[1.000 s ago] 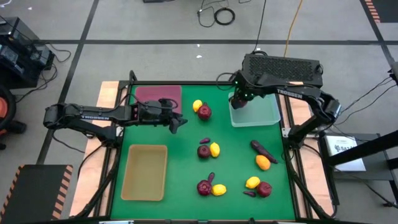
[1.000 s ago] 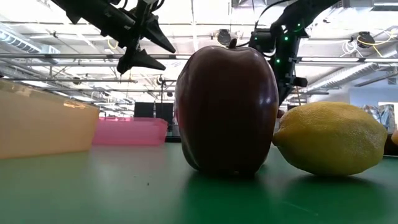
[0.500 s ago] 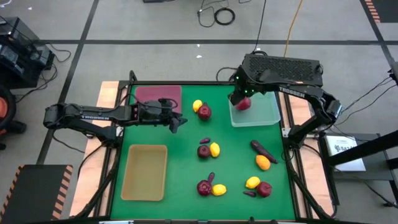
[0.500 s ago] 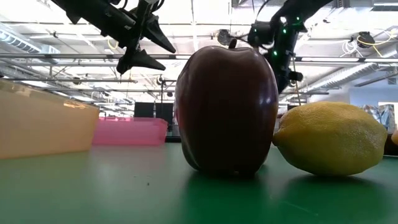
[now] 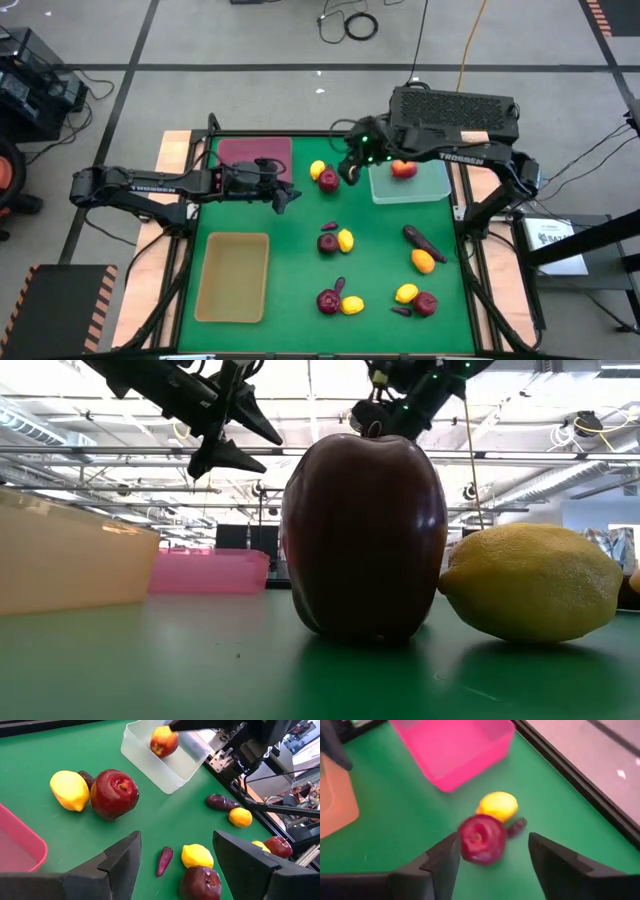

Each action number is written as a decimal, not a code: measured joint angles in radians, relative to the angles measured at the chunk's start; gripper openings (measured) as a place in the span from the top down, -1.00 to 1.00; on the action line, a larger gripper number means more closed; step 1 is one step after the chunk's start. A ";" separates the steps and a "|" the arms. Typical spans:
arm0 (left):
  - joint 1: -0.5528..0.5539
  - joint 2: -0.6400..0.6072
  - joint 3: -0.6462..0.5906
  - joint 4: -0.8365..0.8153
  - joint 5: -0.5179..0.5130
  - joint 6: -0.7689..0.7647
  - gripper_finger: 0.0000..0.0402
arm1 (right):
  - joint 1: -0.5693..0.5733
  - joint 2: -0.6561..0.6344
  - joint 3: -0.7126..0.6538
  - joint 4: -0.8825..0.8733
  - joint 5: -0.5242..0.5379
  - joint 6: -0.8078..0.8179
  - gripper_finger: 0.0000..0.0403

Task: Sort produce into baskets
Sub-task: Put the apple into the transparent bin

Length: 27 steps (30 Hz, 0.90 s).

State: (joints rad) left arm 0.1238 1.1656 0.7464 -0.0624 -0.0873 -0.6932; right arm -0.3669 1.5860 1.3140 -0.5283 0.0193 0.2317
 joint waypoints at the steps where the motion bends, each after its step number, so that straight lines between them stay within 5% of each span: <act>1: 0.000 0.000 0.000 0.000 0.003 0.000 -0.26 | 0.008 0.012 0.000 0.020 0.000 -0.011 -0.18; 12: 0.000 0.000 0.000 -0.003 0.023 0.001 -0.26 | 0.043 0.174 -0.001 0.062 0.000 -0.116 -0.93; 27: 0.000 0.000 0.000 -0.037 0.023 0.001 -0.26 | 0.044 0.278 -0.001 0.167 0.009 -0.231 -0.93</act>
State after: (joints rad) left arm 0.1238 1.1656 0.7464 -0.0997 -0.0643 -0.6918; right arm -0.3225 1.8639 1.3128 -0.3610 0.0284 0.0010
